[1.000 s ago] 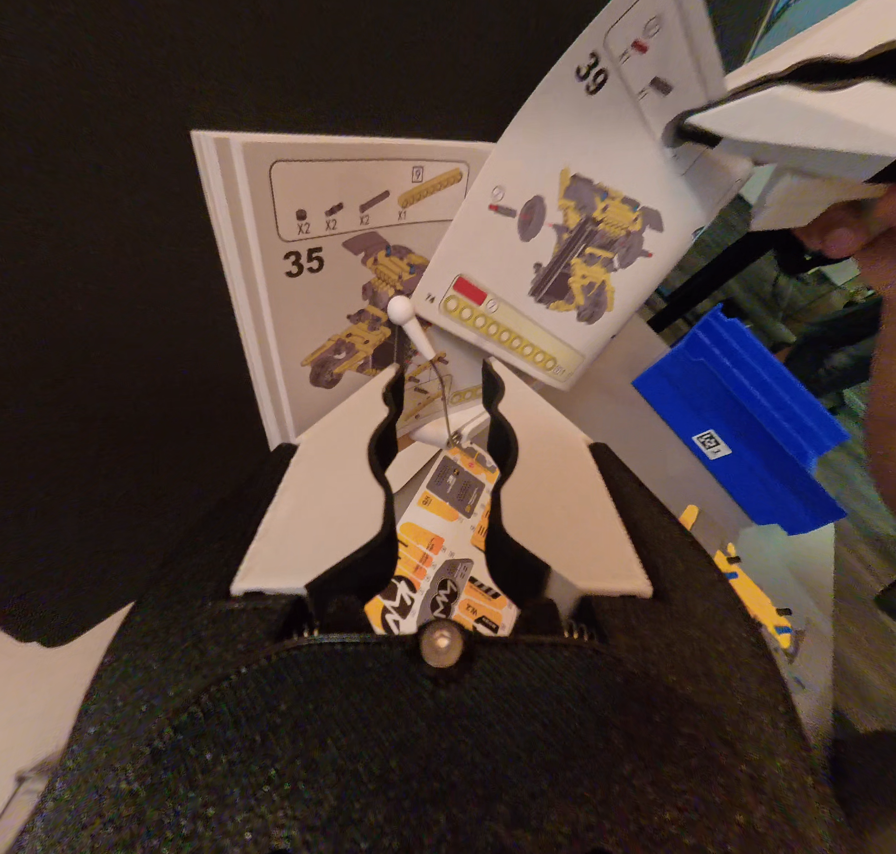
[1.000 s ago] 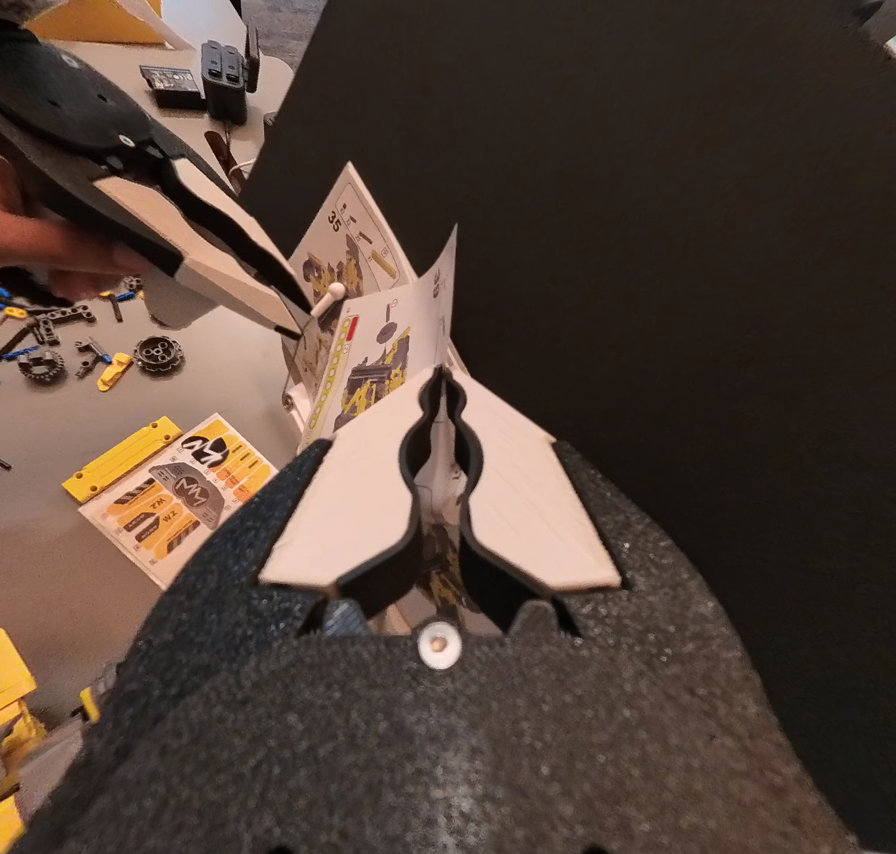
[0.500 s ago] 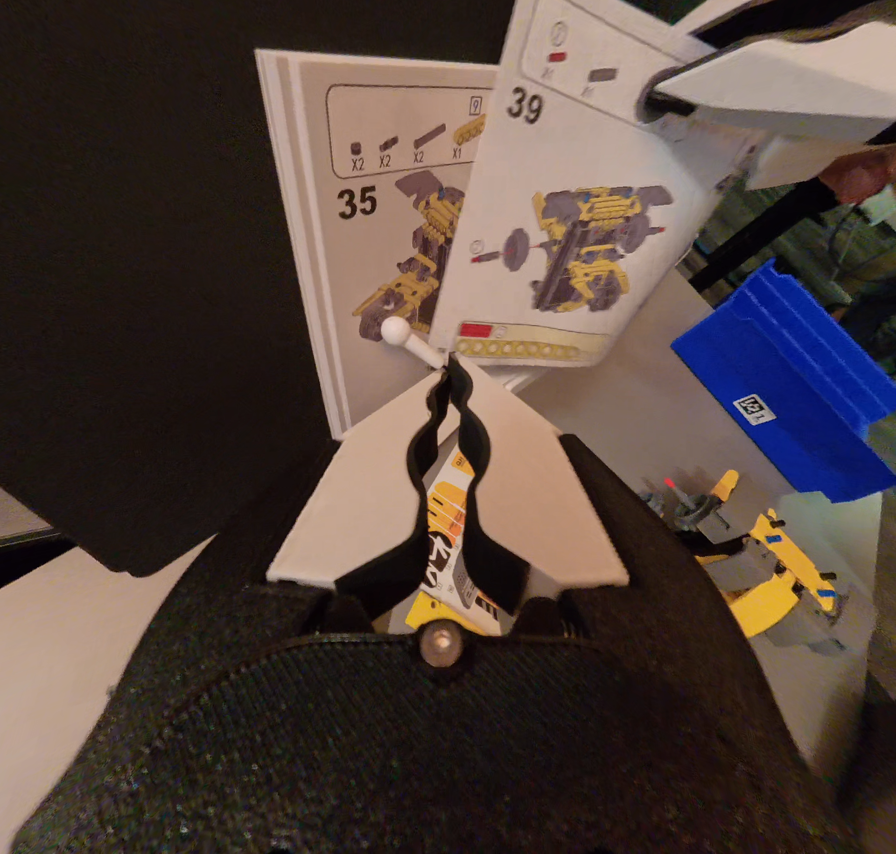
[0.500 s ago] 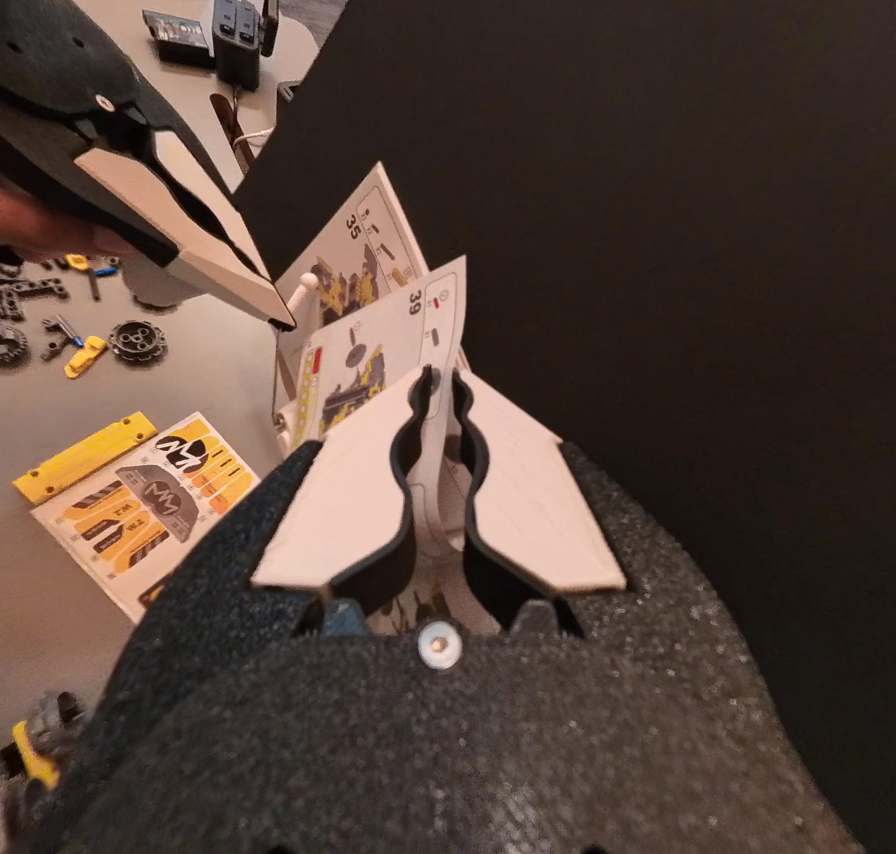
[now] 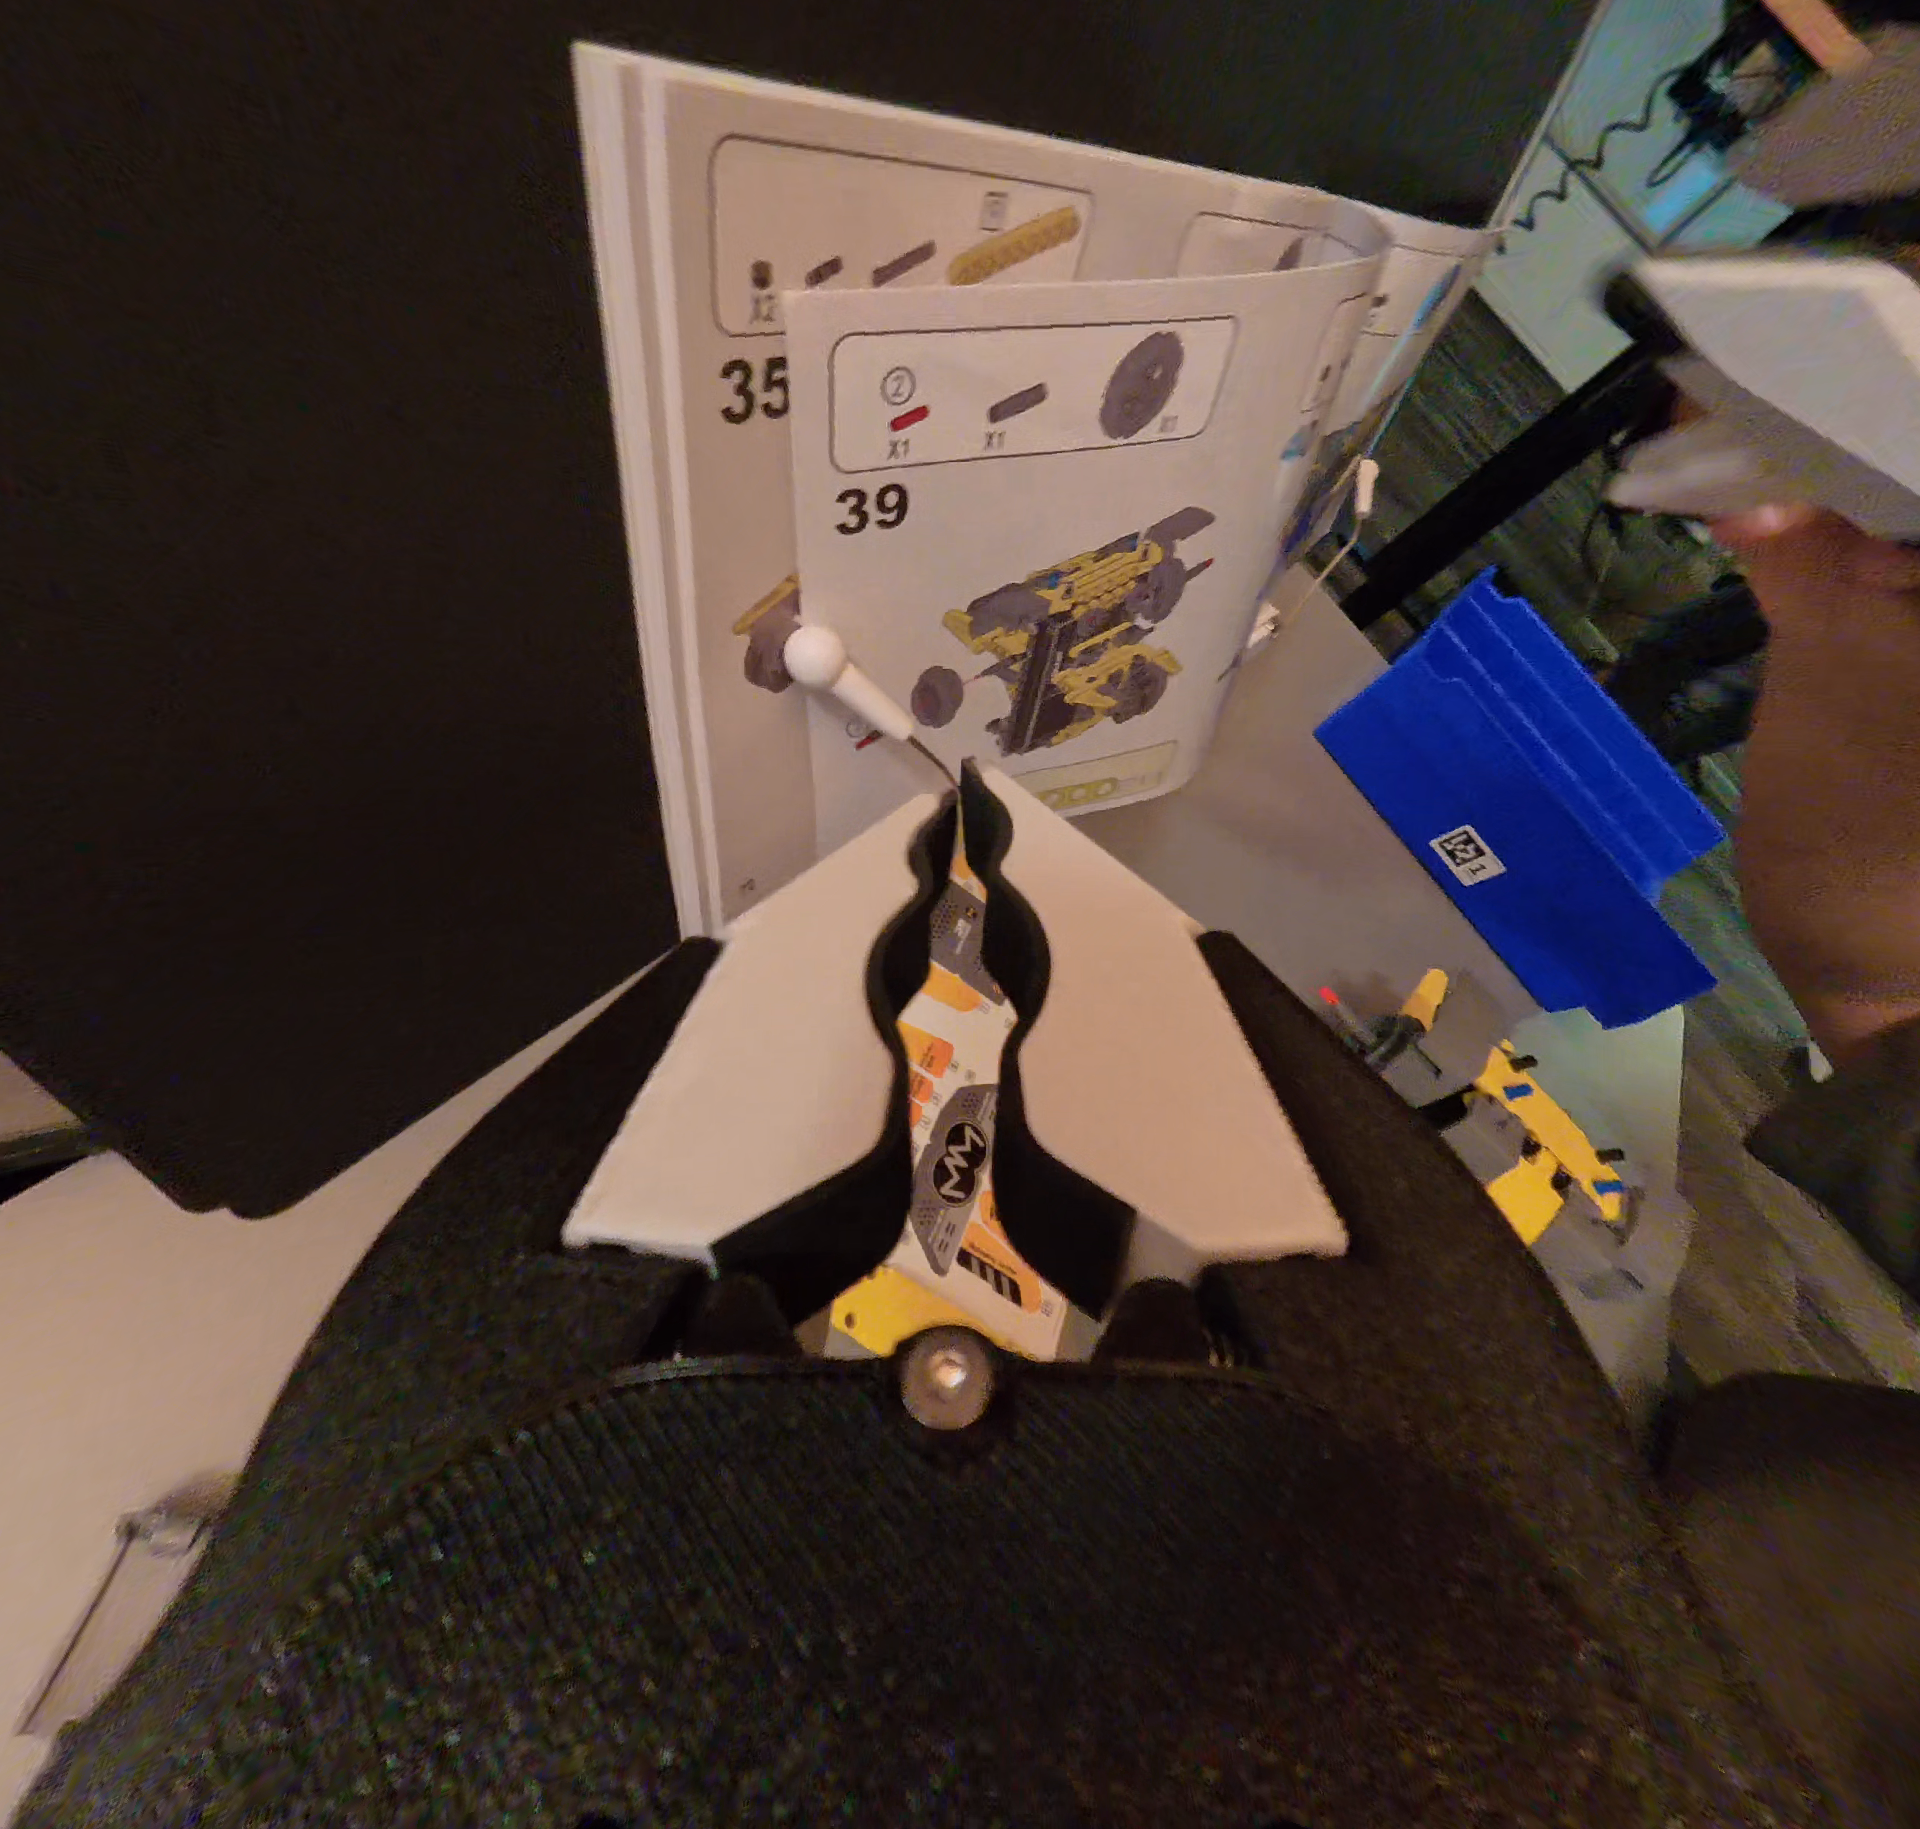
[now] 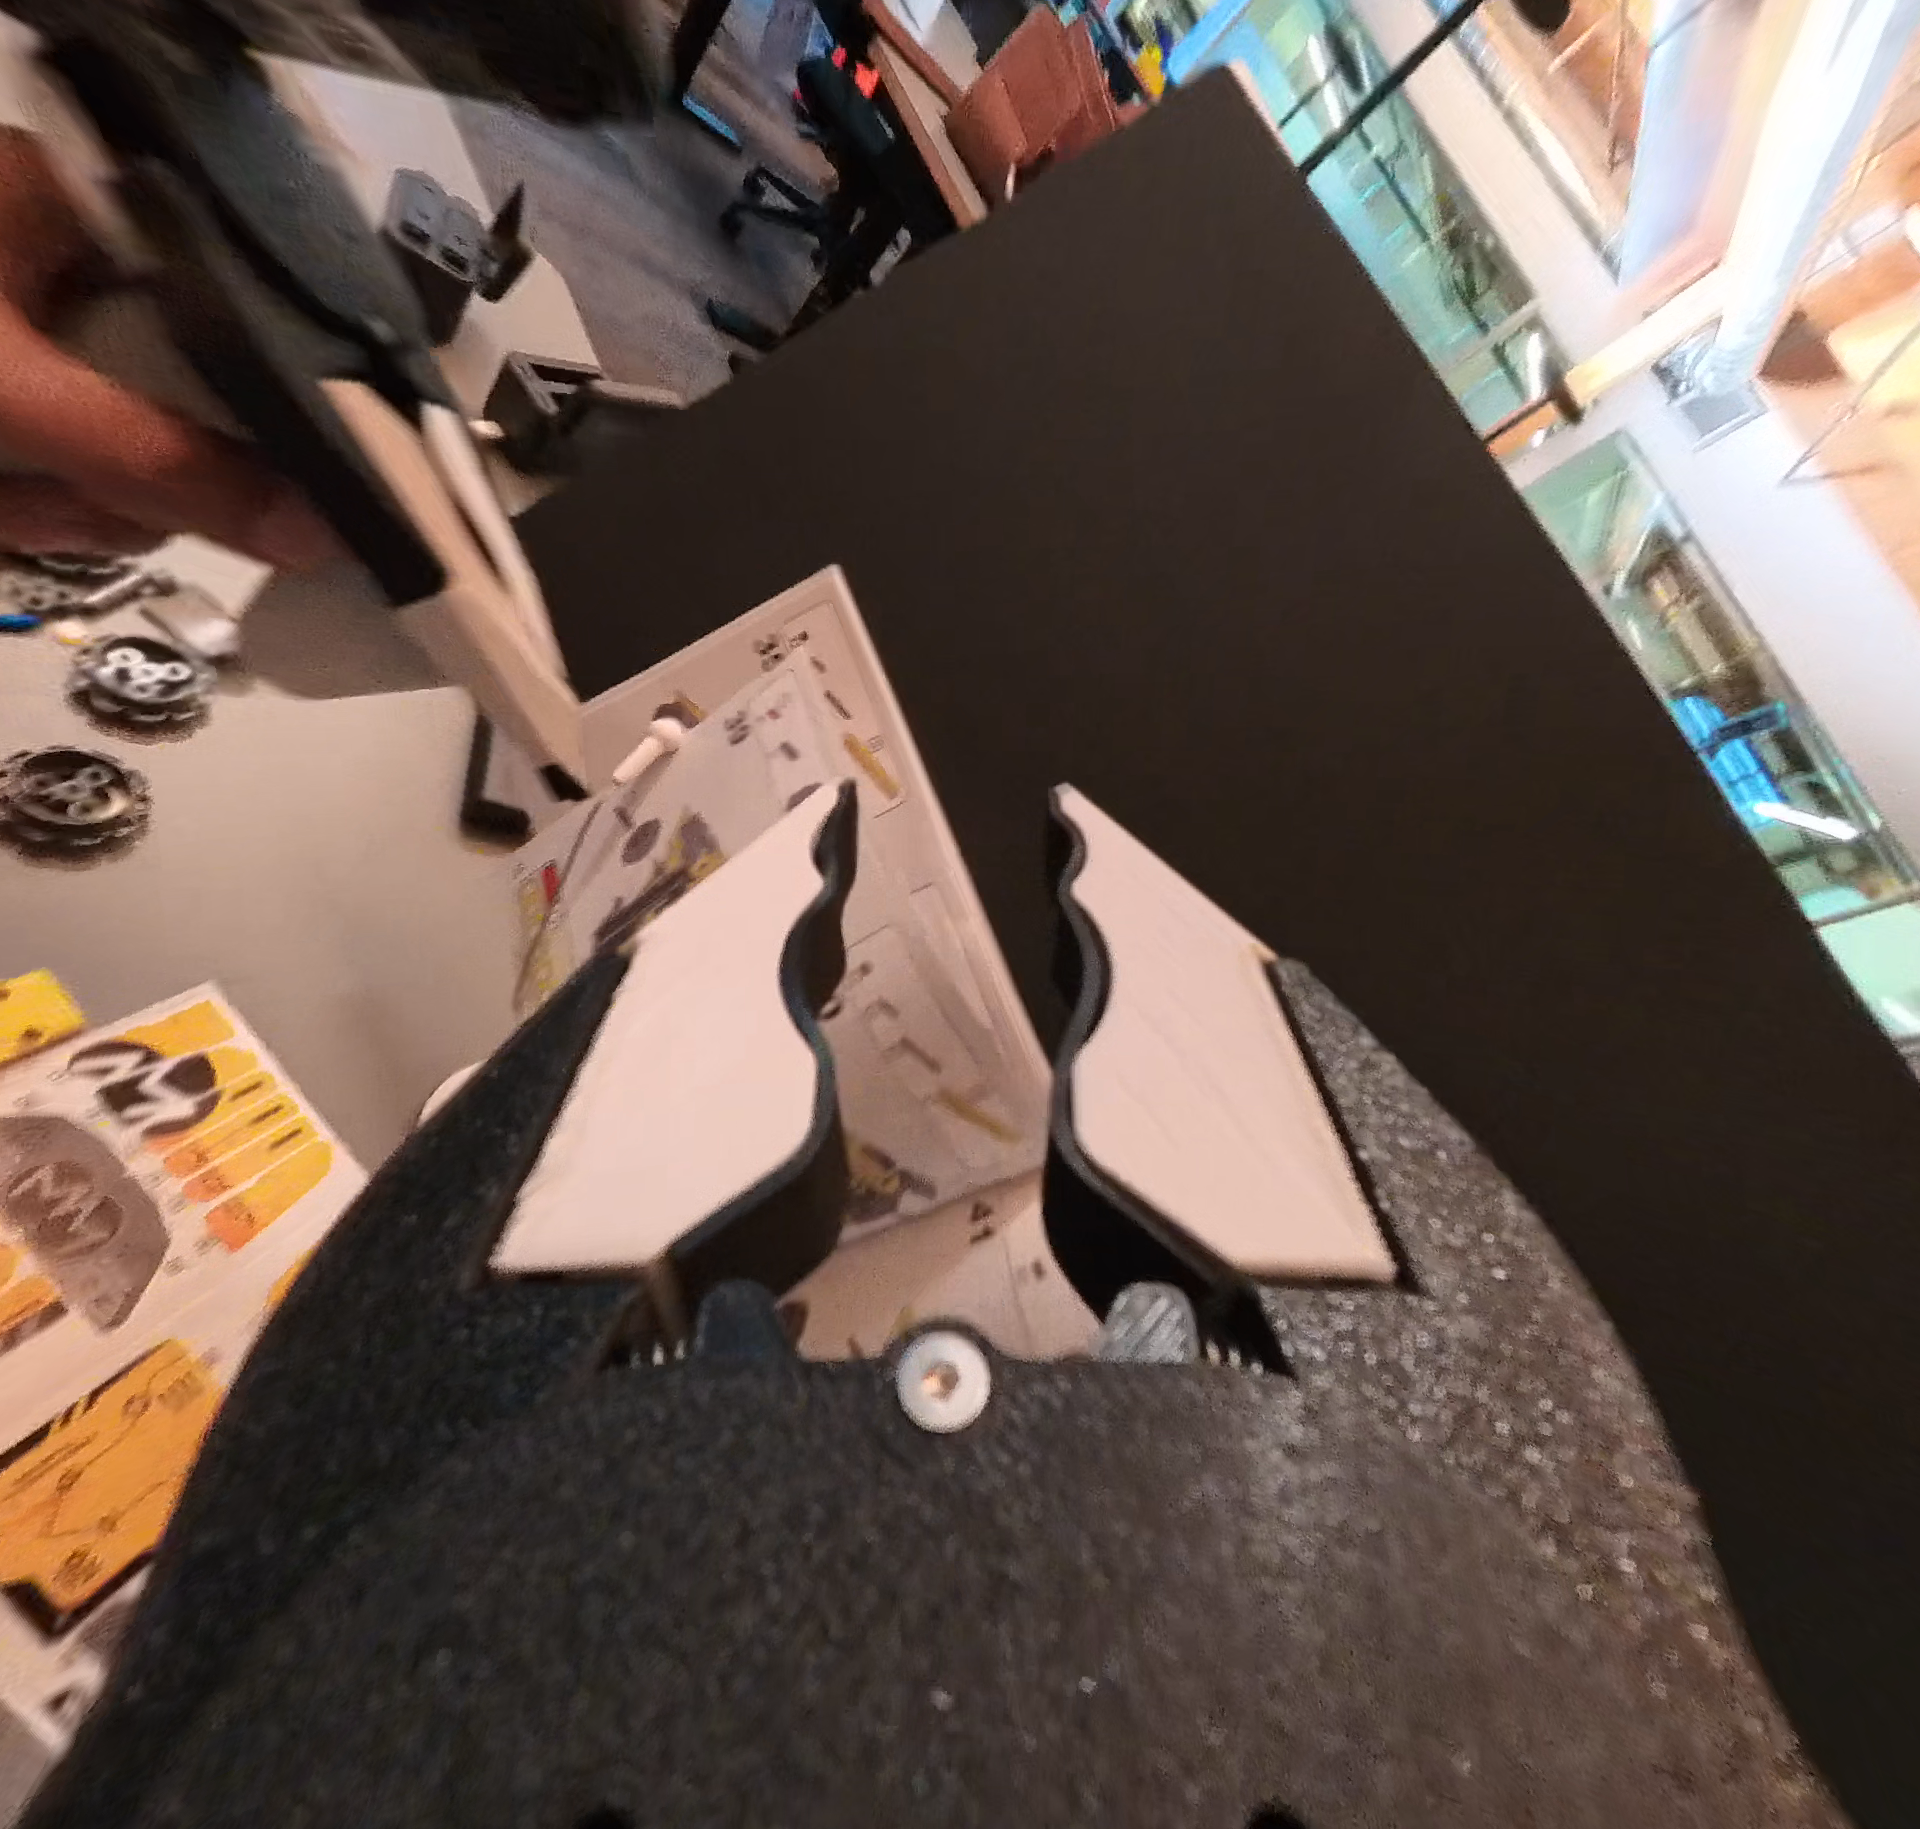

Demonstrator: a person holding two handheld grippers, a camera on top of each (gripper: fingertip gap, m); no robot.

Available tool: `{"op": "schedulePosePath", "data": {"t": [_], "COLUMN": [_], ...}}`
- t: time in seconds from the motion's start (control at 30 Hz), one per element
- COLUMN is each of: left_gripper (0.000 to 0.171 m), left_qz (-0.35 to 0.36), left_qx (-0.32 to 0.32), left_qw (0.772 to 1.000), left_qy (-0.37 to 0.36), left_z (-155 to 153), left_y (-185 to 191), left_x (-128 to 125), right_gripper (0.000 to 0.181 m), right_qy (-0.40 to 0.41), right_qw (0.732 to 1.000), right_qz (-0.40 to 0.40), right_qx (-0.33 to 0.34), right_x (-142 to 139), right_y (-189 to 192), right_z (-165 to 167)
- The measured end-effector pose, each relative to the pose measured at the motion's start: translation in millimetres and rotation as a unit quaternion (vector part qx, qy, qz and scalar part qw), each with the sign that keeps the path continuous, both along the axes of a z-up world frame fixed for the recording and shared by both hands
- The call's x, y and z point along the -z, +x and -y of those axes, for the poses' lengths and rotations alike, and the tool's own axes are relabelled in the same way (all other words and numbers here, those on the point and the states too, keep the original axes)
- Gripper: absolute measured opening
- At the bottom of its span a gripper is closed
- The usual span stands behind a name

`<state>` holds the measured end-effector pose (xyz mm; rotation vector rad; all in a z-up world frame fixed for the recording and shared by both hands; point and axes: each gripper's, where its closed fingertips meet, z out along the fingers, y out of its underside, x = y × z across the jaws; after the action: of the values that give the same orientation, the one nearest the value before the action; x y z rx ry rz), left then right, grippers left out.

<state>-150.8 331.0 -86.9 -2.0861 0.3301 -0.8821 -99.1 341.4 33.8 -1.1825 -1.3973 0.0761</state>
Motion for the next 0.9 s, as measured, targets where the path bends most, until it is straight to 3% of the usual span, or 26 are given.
{"op": "schedulePosePath", "data": {"t": [0.03,0.07,0.2,0.3,0.5,0.73,0.83,0.9], "left_gripper": [0.009,0.019,0.032,0.015,0.000,0.000,0.000,0.026], "left_qz": [-0.002,0.001,0.037,-0.017,-0.042,-0.041,0.025,0.066], "left_qx": [-0.010,-0.016,-0.002,-0.044,-0.039,-0.054,-0.019,0.010], "left_qw": [1.000,1.000,0.999,0.999,0.998,0.998,0.999,0.998], "left_qy": [-0.003,-0.006,0.002,0.008,0.004,0.018,0.017,-0.010], "left_z": [-3.5,-5.9,-7.4,-16.3,-11.4,-4.4,-1.7,0.3], "left_y": [-2.1,-3.1,8.0,-0.2,-1.9,-19.8,-7.7,3.5], "left_x": [2.2,3.1,-6.2,2.8,6.7,-6.0,-11.8,-8.5], "right_gripper": [0.025,0.001,0.000,0.000,0.000,0.000,0.000,0.000], "right_qy": [0.001,-0.006,-0.024,0.019,0.042,0.037,0.039,0.040], "right_qw": [1.000,0.999,0.982,0.975,0.975,0.980,0.980,0.980], "right_qz": [0.013,0.042,0.186,0.218,0.213,0.189,0.188,0.188], "right_qx": [-0.011,-0.024,0.016,0.034,0.054,0.055,0.055,0.054], "right_x": [6.3,20.1,90.8,114.6,126.5,127.0,126.8,126.7], "right_y": [6.3,12.0,36.7,38.3,22.7,15.1,15.9,16.4], "right_z": [10.4,19.9,17.2,3.9,-17.2,-23.0,-21.3,-20.4]}}
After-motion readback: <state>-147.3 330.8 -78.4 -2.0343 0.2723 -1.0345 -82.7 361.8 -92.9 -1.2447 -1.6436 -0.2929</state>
